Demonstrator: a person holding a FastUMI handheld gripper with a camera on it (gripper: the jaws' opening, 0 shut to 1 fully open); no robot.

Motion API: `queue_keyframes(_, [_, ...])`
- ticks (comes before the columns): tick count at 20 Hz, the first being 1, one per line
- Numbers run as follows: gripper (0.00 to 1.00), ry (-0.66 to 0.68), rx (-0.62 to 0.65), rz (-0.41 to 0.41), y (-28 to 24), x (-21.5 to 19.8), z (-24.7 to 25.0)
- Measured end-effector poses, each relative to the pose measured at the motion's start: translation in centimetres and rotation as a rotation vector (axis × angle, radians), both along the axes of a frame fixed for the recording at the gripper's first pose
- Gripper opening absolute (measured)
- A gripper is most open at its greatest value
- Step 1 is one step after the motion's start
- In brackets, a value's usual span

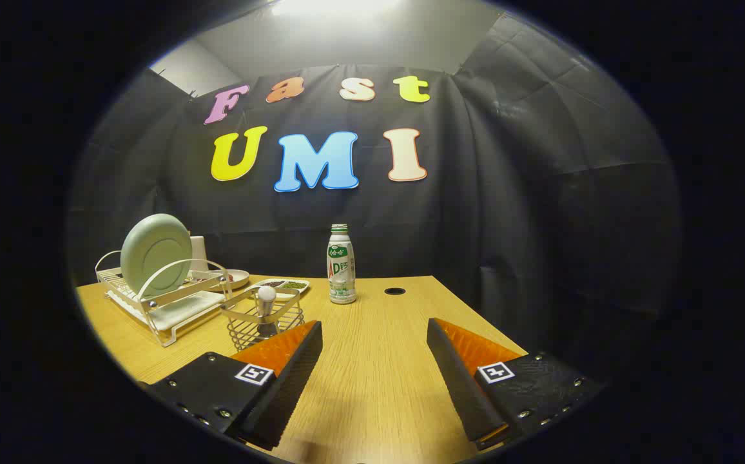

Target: Take the plate from the dish rack, then take the spoon from the basket and place it into the plate.

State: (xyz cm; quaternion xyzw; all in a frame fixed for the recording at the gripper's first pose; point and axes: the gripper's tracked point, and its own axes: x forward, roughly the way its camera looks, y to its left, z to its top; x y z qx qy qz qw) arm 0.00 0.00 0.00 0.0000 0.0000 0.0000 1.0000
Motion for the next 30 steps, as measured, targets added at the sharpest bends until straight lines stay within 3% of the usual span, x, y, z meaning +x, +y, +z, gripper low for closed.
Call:
queue_keyframes(4, [1.0, -0.051, 0.03, -0.051, -2.0, 4.3, 1.6])
queue_keyframes(7, [1.0, -0.052, 0.016, -0.119, -5.1, 4.3, 2.9])
queue_keyframes(13, [0.99, -0.007, -0.066, -0.343, -11.9, -4.2, 8.1])
queue_keyframes(18, [1.0, 0.028, -0.074, -0.398, -10.8, -11.6, 12.4])
queue_keyframes(22, [0.99, 0.048, -0.088, -0.336, -4.4, -14.0, 15.4])
queue_keyframes(30, [0.99, 0.074, 0.0, -0.098, 16.5, -10.4, 17.8])
